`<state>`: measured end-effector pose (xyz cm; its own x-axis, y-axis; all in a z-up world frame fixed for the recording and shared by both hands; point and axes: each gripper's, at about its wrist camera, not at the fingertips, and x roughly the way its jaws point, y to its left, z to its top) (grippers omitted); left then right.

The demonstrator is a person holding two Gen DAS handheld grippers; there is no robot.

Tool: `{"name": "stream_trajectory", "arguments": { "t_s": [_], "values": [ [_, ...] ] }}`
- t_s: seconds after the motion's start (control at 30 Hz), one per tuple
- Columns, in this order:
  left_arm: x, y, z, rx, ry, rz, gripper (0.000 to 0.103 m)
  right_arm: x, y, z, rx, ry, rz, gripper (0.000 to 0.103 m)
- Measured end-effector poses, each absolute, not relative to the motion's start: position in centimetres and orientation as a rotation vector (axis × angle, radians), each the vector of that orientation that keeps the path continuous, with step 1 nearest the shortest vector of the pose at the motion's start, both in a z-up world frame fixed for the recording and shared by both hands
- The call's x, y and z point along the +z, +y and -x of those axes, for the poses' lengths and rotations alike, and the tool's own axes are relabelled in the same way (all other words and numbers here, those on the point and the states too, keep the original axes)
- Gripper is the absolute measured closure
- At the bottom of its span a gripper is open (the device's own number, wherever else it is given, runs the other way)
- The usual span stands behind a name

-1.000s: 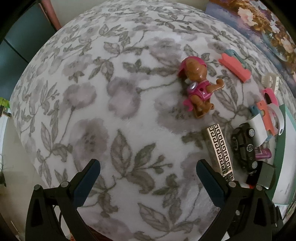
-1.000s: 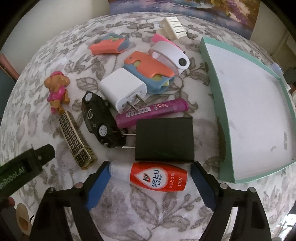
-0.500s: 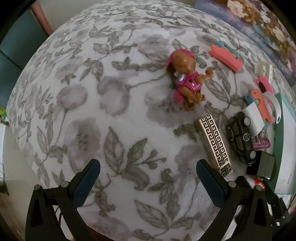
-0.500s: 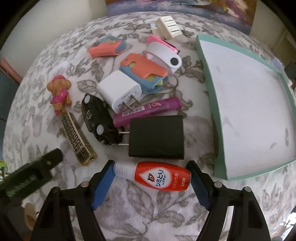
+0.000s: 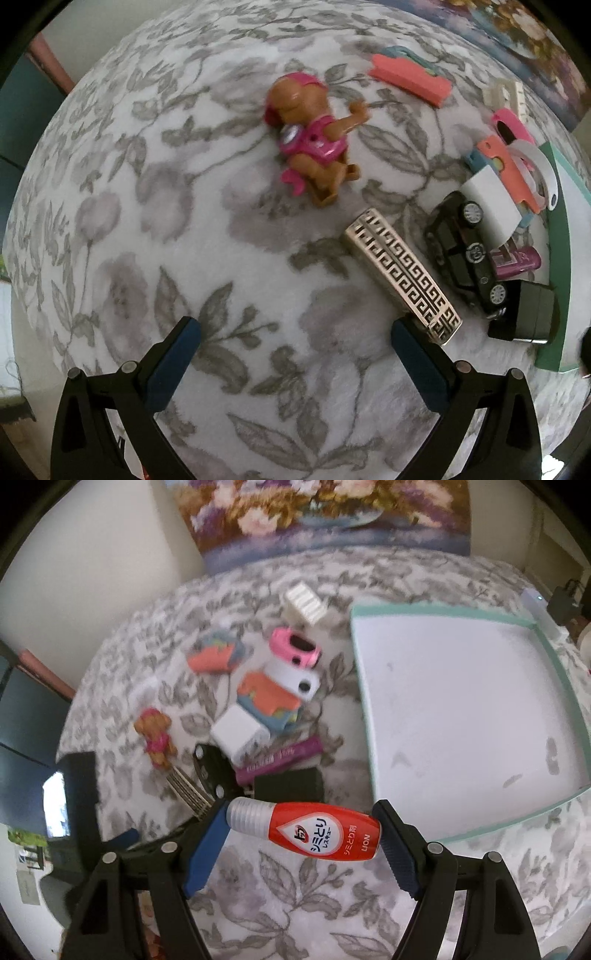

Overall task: Organize rigid objects
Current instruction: 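Lift the bottle with the right gripper while the left gripper grasps the gold-black patterned bar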

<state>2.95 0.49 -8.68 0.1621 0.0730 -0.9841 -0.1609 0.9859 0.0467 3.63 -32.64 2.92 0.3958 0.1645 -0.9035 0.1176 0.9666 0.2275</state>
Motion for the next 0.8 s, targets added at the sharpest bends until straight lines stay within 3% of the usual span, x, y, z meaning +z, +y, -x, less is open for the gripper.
{"name": "stream_trajectory", "arguments": {
  "t_s": [0.47,0.8],
  "values": [
    [-8.0,-9.6,-4.5,-0.002,1.305,-0.129,0.004,4.1,-34.3,-3.3,0.010,1.159,-0.337,0.023],
    [-7.8,-12.5,-5.4,-0.082,1.289,-0.088,0.004,4.4,-35.0,-3.2,0.016,1.158,-0.370,0.023]
  ]
}}
